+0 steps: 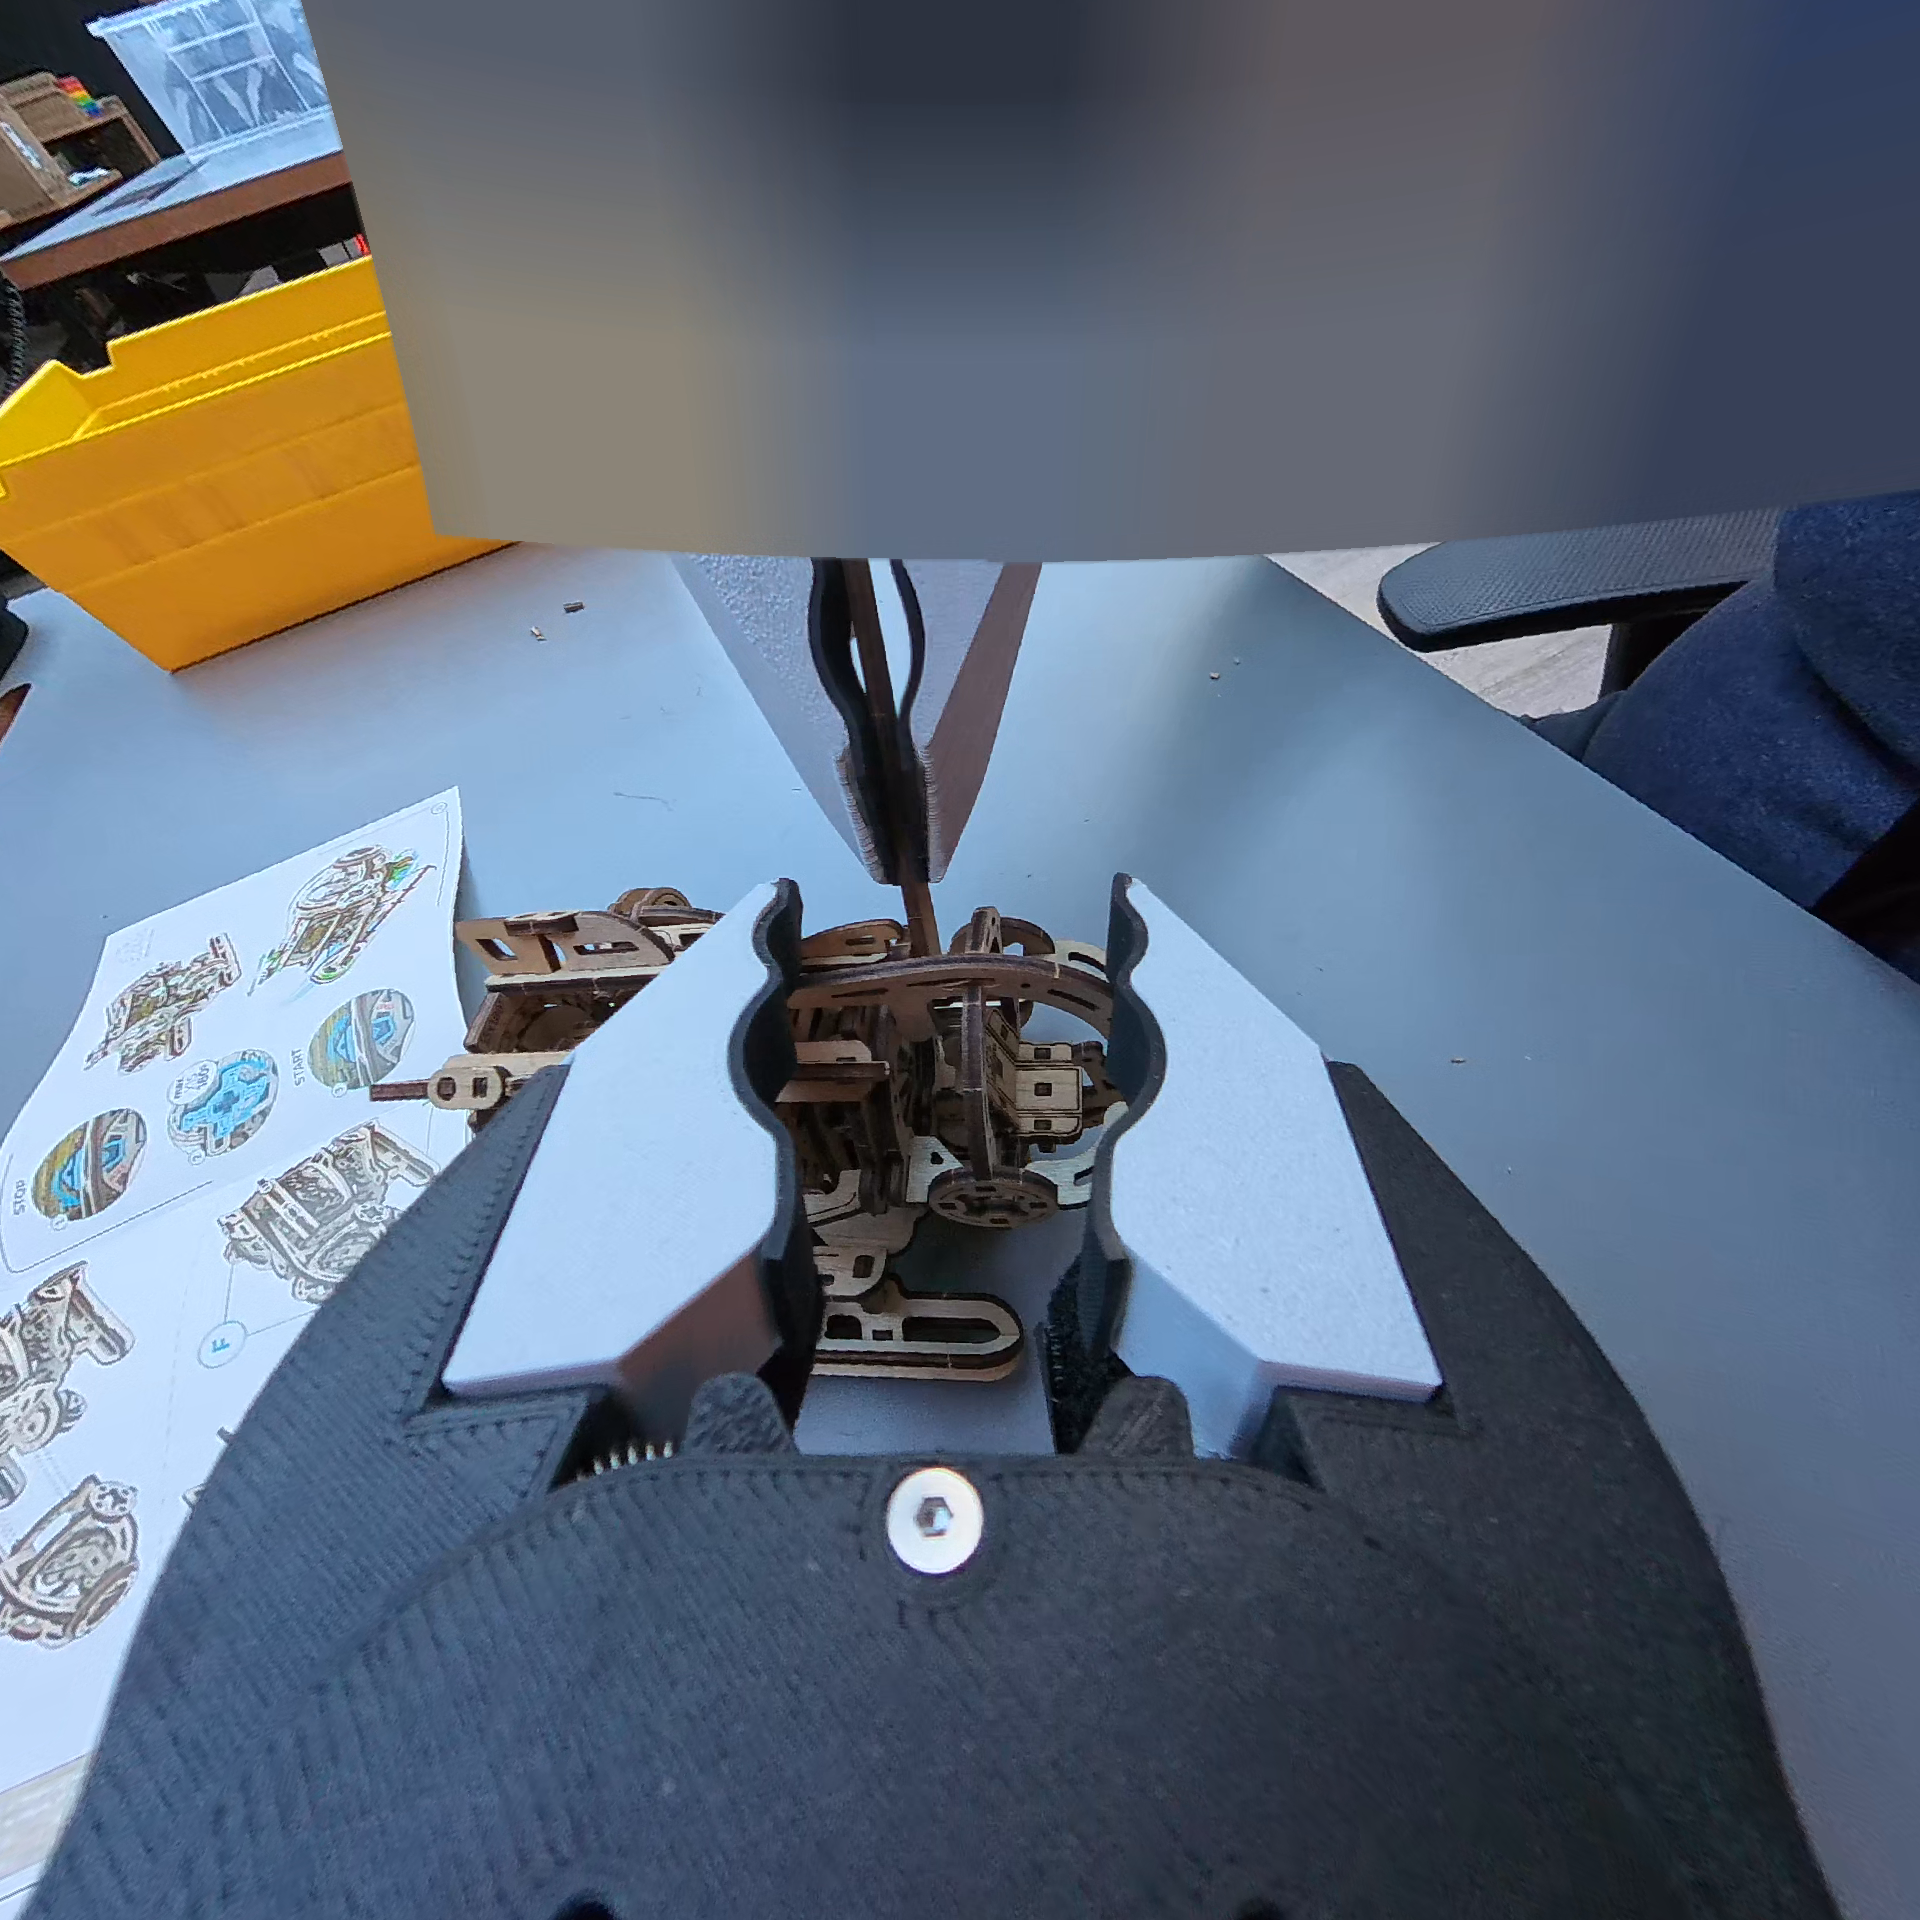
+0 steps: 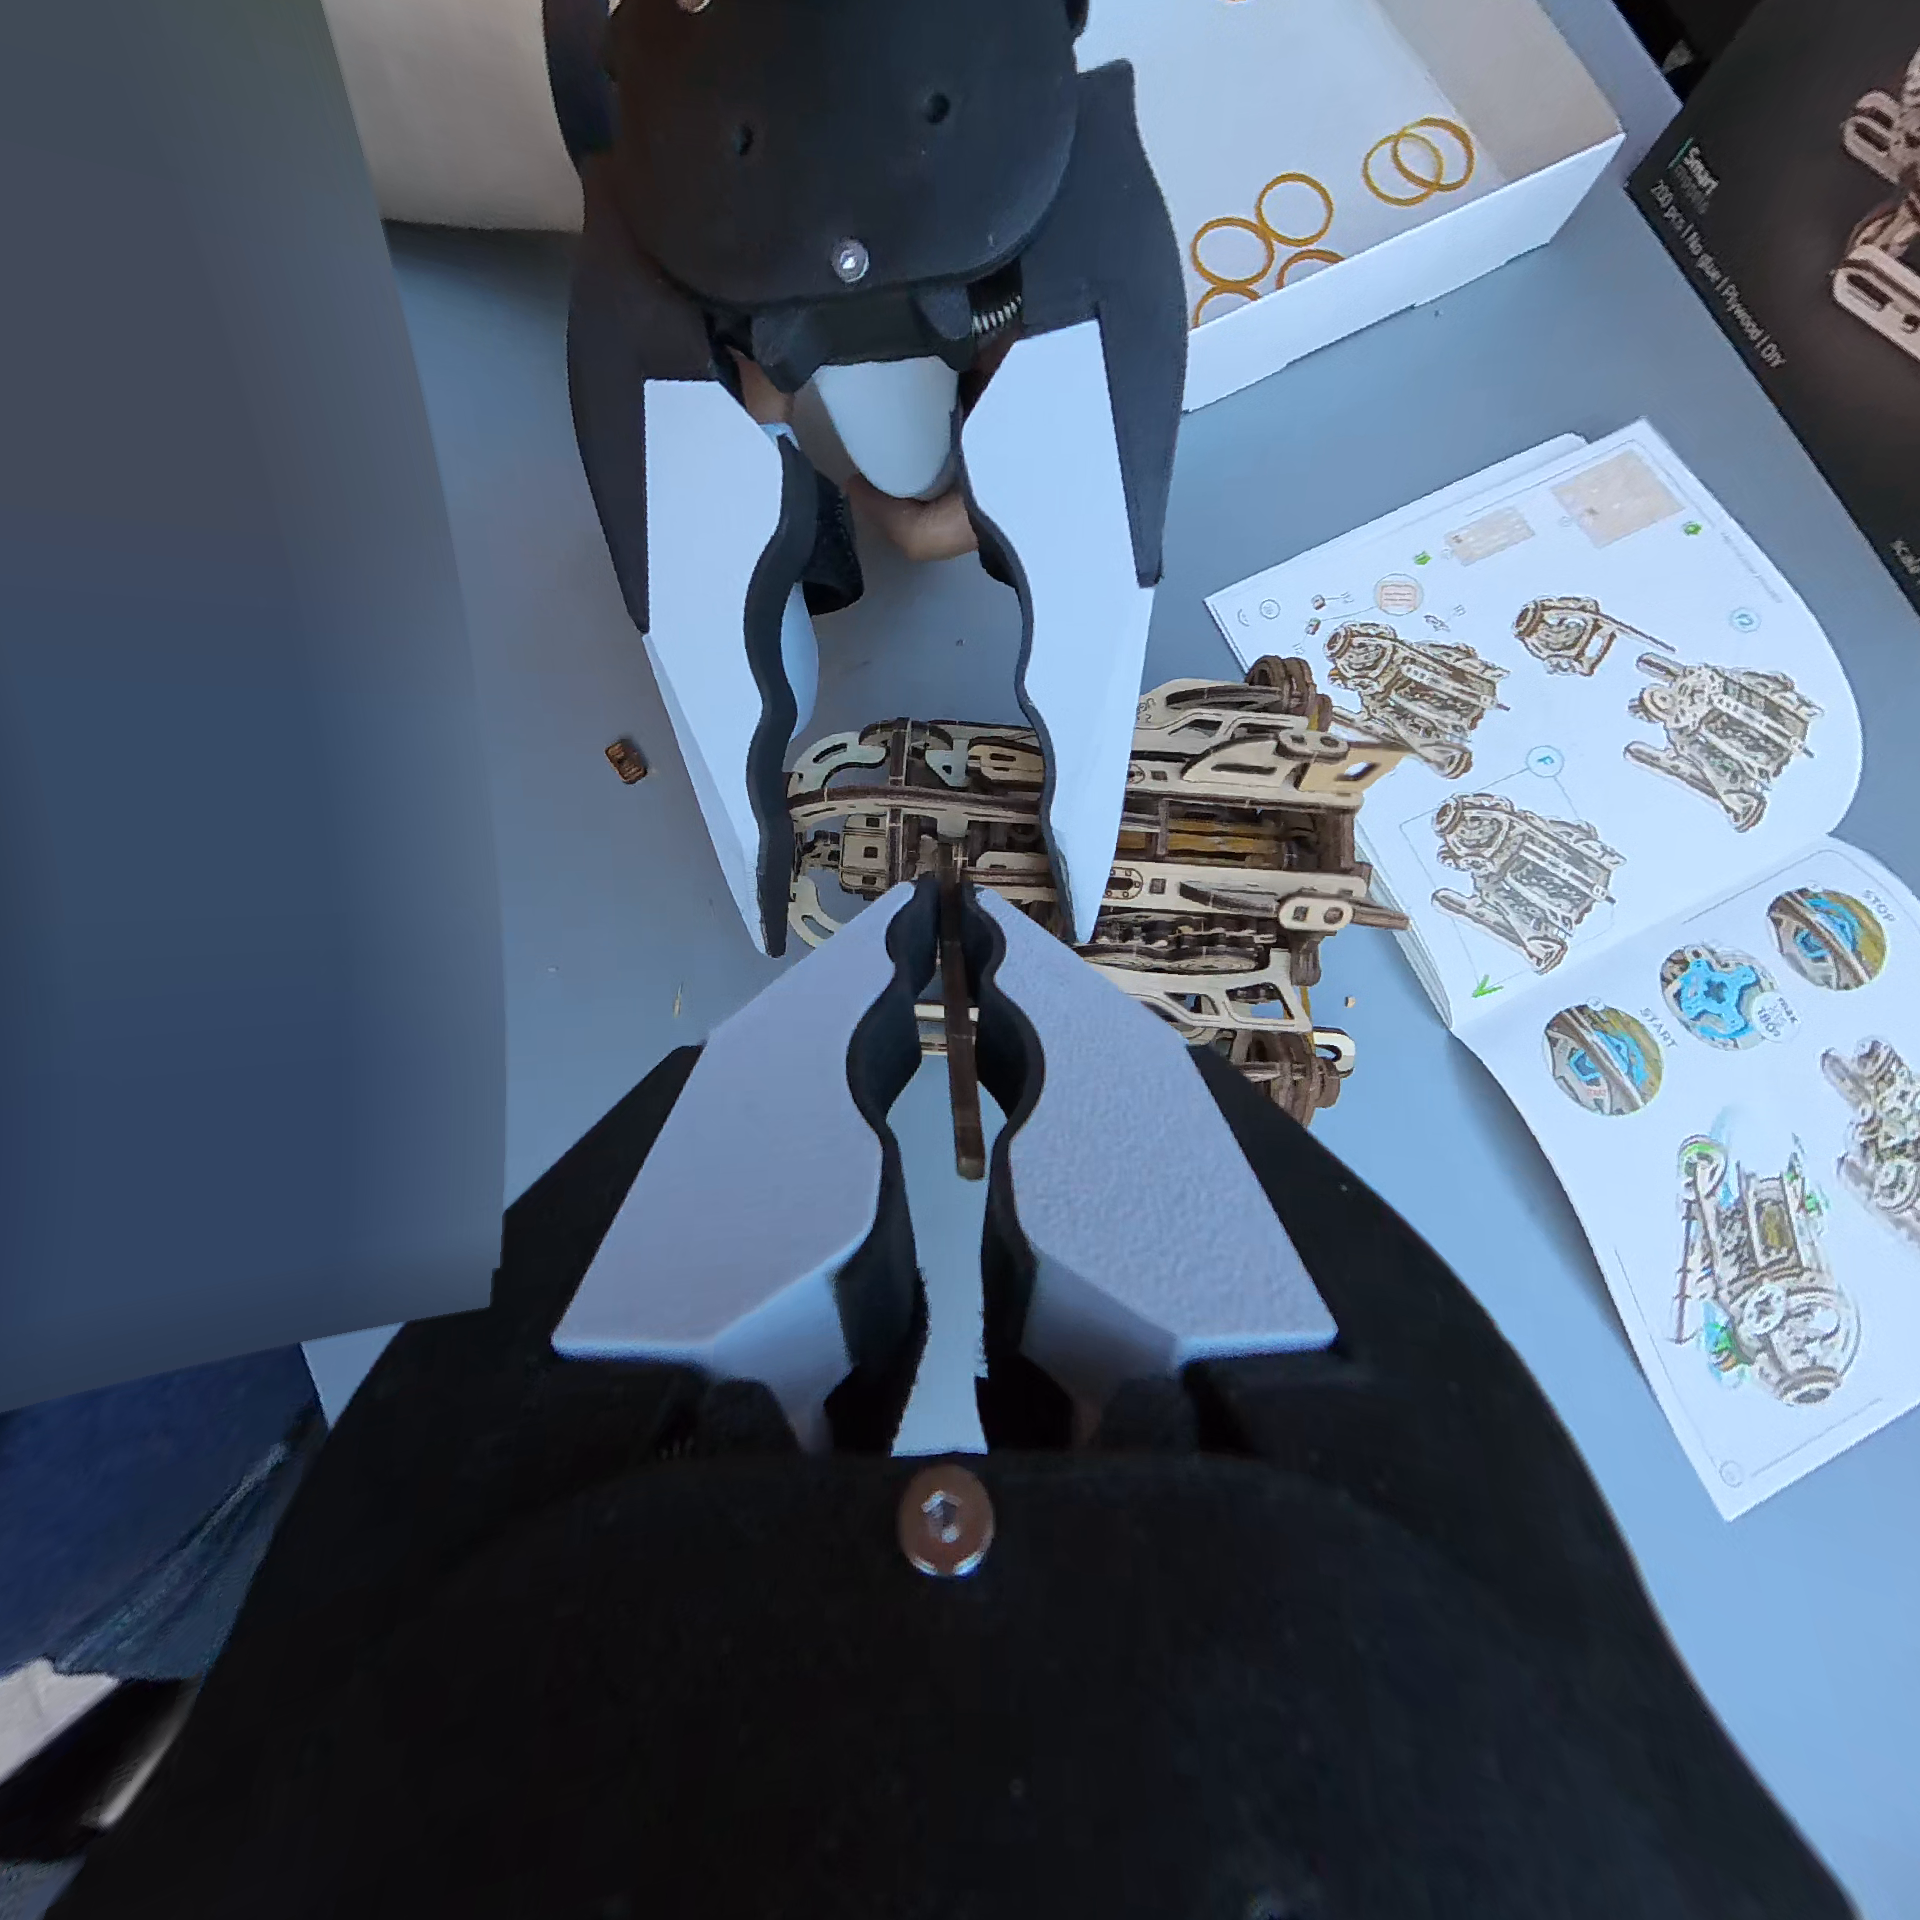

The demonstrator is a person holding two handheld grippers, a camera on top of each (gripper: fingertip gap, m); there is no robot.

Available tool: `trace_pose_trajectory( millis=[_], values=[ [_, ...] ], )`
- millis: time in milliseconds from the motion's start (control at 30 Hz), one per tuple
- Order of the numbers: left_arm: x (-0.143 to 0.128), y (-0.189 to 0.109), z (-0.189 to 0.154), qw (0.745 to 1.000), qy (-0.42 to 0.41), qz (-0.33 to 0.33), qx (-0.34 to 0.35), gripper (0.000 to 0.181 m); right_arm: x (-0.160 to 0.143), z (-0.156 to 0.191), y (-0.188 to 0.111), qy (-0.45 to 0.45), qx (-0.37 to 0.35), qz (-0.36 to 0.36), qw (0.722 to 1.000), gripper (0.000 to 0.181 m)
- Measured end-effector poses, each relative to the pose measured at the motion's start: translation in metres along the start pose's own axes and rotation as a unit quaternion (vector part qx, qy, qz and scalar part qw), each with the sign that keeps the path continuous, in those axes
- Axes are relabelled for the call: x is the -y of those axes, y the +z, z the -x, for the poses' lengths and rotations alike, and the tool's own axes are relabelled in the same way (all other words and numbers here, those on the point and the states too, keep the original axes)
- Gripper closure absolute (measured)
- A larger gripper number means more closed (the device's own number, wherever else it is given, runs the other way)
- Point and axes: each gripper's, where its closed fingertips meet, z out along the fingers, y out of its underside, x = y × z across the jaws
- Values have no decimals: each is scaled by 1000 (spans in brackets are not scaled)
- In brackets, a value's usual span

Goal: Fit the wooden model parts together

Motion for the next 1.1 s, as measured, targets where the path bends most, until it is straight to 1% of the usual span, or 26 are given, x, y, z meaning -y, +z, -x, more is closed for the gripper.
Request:
trace_pose_trajectory(
  millis=[200, 333, 600, 767, 1000, 1100],
  values=[
    [0, 0, 0, 1000, -1, 0, -1, 123, 0, 0, 0, -19, 22, 7, 1000, 179],
    [0, 0, 0, 1000, -3, -1, 0, 124, 0, -1, 0, -1, 37, 4, 999, 179],
    [0, 0, 0, 1000, -2, -1, -1, 124, 0, -1, 0, -31, 50, -2, 998, 179],
    [1, 0, 0, 1000, -4, -2, 0, 125, 0, -2, 0, -5, 42, -10, 999, 179],
    [1, 0, 0, 1000, -4, -2, -1, 126, 0, -2, -1, 56, 23, -45, 997, 179],
    [1, 0, -1, 1000, -4, -2, -2, 126, 0, -1, -1, 39, 23, -42, 998, 179]
  ],
)
